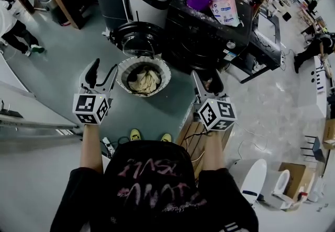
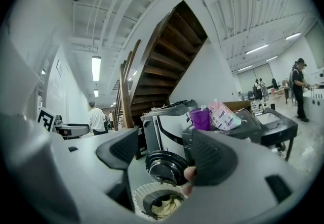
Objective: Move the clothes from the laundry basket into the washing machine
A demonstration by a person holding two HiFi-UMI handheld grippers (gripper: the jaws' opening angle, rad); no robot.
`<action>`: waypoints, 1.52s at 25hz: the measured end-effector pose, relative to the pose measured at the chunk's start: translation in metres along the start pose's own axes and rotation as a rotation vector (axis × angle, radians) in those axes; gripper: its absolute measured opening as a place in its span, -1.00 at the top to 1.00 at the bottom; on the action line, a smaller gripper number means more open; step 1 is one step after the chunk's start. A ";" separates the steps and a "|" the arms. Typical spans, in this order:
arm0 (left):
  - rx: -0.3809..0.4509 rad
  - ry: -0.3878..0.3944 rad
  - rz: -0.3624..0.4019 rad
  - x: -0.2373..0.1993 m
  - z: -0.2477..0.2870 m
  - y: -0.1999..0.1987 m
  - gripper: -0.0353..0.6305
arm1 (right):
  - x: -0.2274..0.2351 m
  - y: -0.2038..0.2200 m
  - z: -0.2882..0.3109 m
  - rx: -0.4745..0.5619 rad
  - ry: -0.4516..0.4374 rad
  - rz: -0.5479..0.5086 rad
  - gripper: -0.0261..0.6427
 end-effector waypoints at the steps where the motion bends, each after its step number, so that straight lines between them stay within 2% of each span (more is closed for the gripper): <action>1: -0.002 -0.003 0.000 0.002 0.001 0.000 0.06 | 0.003 0.000 0.000 0.000 -0.003 0.003 -0.07; 13: -0.028 -0.051 0.026 0.042 0.013 -0.004 0.06 | 0.045 -0.002 0.008 -0.005 -0.075 0.018 -0.05; 19: -0.050 -0.063 0.018 0.044 0.025 0.004 0.06 | 0.056 0.004 0.024 -0.031 -0.101 0.020 -0.05; 27: -0.083 -0.048 -0.007 0.011 0.059 0.023 0.06 | 0.053 0.014 0.072 -0.072 -0.094 0.019 -0.05; 38: -0.130 0.001 -0.059 -0.085 0.140 0.047 0.06 | 0.022 0.028 0.193 -0.143 -0.055 0.022 -0.05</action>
Point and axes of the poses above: the fingertips, and each gripper's own axes: z forward along the fingers, x to its right, y out of its underside, the point moved 9 cm from there along -z, backward along the fingers, and after that the axes turned 3 degrees about -y, right-handed, at the moved point
